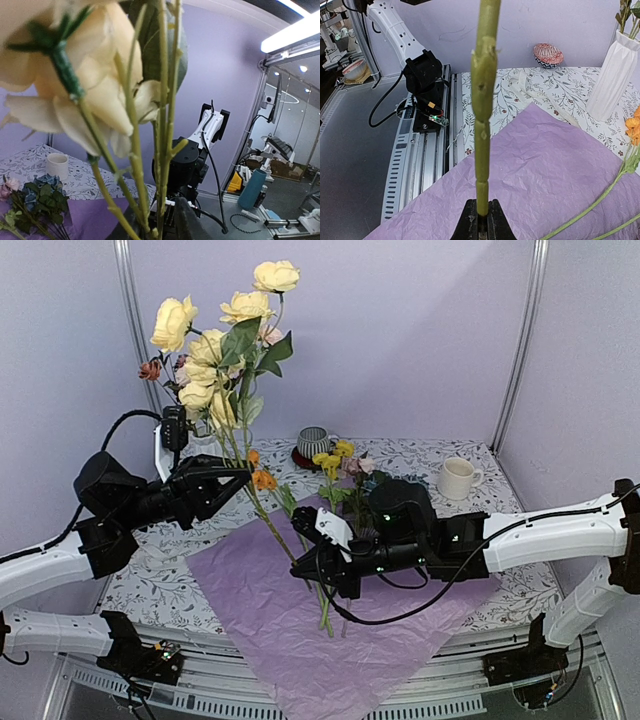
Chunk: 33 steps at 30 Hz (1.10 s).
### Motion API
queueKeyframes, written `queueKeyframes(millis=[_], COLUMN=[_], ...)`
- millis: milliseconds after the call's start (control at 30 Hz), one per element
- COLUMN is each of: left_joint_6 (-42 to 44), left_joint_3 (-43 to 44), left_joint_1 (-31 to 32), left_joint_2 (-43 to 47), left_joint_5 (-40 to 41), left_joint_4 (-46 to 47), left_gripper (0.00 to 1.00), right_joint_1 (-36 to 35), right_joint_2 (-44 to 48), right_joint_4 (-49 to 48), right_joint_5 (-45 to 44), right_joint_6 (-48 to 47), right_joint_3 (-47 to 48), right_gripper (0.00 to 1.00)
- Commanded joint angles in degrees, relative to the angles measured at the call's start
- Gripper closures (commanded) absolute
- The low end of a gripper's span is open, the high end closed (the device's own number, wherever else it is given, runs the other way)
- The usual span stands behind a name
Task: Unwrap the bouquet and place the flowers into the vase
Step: Pass from the right arm to the left, then place the fake flower in the vase.
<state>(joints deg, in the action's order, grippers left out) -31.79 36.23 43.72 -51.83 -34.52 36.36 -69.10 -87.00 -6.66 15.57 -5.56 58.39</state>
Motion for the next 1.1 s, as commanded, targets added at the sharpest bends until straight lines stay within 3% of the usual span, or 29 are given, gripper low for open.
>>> queueKeyframes(millis=[0,100,267,333,500,633,767,933,1067], left_joint_6=[-0.66,-1.11,-1.05,-0.28,4.79,14.27,24.06,34.73,43.3], left_joint_3=[-0.44,-0.2,-0.1,-0.02,0.71,2.8,2.06,-1.6,-0.54], left_joint_1=[-0.7,-0.66,-0.8,-0.88,-1.67,-2.27,-2.33,-2.81,-5.99], left_joint_2=[-0.15,-0.97,-1.37,-1.23,1.0,7.18,14.41,18.63,15.98], left_joint_5=[-0.16,-0.62,-0.12,0.58,4.17,15.69,30.02,43.31,46.64], left_joint_4=[2.17,2.52,2.12,1.26,-5.16,-18.07,-22.88,-14.56,-7.07], left_gripper=[0.77,0.69,0.96,1.0,1.0,1.0,1.0,1.0,1.0], right_joint_1=[-0.21,-0.18,-0.18,-0.16,-0.1,2.29,4.06,7.92,10.67], right_joint_2=[1.12,1.22,1.47,1.47,3.75,8.82,15.1,19.24,19.66], right_joint_4=[-1.58,-1.52,-1.52,-1.54,-4.53,-9.5,-15.78,-21.9,-23.94], right_joint_5=[-0.38,-0.37,-1.07,-1.62,-10.02,-14.09,-20.8,-25.99,-27.79], right_joint_6=[0.77,0.6,0.46,0.46,1.88,4.25,5.28,5.3,5.08], right_joint_3=[-0.5,-0.43,-0.43,-0.55,-3.12,-7.99,-14.69,-20.15,-21.22], right_gripper=[0.98,0.97,0.96,0.9,0.62,0.54,0.53,0.53,0.53])
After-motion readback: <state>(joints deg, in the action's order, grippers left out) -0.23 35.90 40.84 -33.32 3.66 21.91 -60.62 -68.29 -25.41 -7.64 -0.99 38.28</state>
